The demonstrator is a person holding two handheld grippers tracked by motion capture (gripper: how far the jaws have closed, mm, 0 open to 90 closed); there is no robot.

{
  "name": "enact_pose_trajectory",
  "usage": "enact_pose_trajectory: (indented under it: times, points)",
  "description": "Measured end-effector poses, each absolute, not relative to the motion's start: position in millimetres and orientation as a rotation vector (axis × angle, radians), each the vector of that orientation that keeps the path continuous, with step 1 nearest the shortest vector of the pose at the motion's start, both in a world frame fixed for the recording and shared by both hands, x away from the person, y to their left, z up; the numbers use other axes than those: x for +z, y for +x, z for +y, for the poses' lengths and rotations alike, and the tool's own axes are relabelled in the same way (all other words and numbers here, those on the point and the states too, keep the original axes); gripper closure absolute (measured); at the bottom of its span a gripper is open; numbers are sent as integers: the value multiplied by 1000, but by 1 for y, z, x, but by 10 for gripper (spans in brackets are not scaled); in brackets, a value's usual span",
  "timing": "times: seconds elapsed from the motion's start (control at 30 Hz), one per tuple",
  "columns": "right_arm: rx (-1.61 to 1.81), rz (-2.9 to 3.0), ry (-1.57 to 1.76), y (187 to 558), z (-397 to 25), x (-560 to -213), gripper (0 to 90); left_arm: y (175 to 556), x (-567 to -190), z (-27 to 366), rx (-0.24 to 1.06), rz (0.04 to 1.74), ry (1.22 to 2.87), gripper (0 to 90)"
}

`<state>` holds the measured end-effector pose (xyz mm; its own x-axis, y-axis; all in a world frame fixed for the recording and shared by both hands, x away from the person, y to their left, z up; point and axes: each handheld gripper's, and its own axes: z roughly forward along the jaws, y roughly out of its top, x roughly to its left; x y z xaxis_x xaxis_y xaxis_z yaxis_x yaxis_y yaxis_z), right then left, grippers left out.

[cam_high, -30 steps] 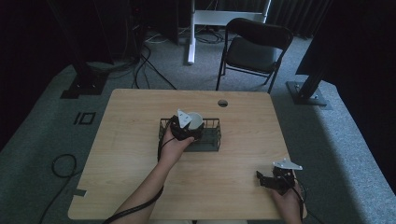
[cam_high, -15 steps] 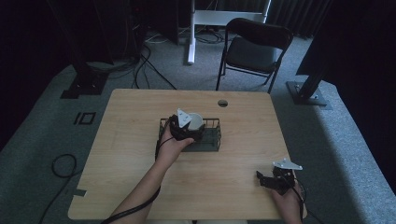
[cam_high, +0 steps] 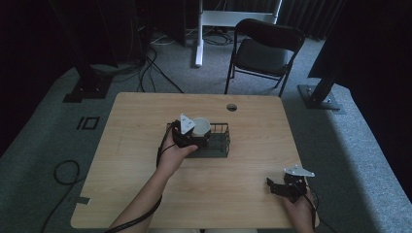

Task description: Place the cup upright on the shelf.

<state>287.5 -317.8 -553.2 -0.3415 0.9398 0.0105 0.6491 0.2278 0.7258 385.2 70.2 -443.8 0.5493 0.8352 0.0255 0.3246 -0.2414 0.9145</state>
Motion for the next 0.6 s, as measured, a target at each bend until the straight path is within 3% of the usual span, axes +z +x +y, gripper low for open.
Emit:
enact_pose_trajectory:
  times: [0.6]
  points:
    - [901, 2075, 1461, 287, -318, -553, 131, 366, -445, 93, 644, 944, 1845, 43]
